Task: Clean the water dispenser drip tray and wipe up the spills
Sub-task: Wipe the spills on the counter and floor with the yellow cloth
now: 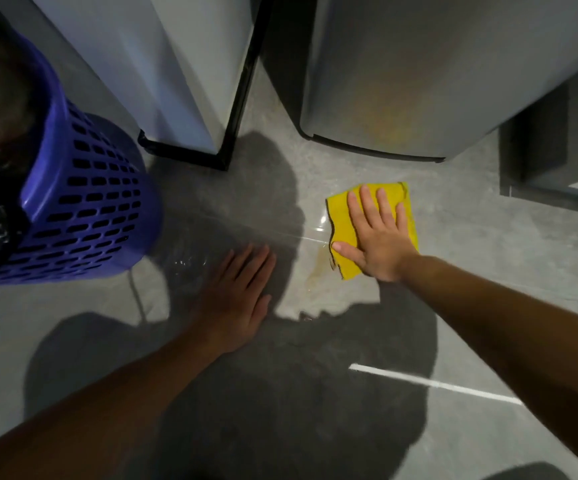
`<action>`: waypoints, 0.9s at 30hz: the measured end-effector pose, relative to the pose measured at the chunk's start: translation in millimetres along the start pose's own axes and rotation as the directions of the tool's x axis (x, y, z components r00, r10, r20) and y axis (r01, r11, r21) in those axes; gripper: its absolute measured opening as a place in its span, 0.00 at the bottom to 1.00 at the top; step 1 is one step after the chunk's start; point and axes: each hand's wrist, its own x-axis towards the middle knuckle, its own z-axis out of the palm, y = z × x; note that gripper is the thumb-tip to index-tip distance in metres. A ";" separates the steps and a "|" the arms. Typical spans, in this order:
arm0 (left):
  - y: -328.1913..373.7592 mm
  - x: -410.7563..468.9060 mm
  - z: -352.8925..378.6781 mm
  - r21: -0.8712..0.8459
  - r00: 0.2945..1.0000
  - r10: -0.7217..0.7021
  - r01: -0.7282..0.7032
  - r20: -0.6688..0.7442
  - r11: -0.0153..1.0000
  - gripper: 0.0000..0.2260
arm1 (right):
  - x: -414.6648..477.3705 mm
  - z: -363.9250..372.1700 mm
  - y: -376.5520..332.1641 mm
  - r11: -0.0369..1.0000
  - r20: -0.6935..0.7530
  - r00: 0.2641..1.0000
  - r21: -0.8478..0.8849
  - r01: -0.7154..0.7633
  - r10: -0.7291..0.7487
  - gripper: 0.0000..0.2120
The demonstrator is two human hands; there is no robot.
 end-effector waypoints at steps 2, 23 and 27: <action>-0.9 -1.1 -0.7 -0.030 1.000 0.001 -0.001 -0.011 1.000 0.29 | 10.3 -10.4 11.8 0.967 0.048 0.980 -0.158 0.201 -0.196 0.47; -33.7 -26.9 -45.7 -0.064 0.954 -0.184 0.204 0.237 0.977 0.48 | -19.6 36.0 -120.9 0.877 -0.066 0.907 0.296 -0.379 0.415 0.45; -35.3 -28.6 -49.8 -0.088 0.951 -0.163 0.192 0.262 0.977 0.50 | -10.0 20.1 -74.7 0.988 -0.080 0.989 -0.101 0.114 -0.122 0.43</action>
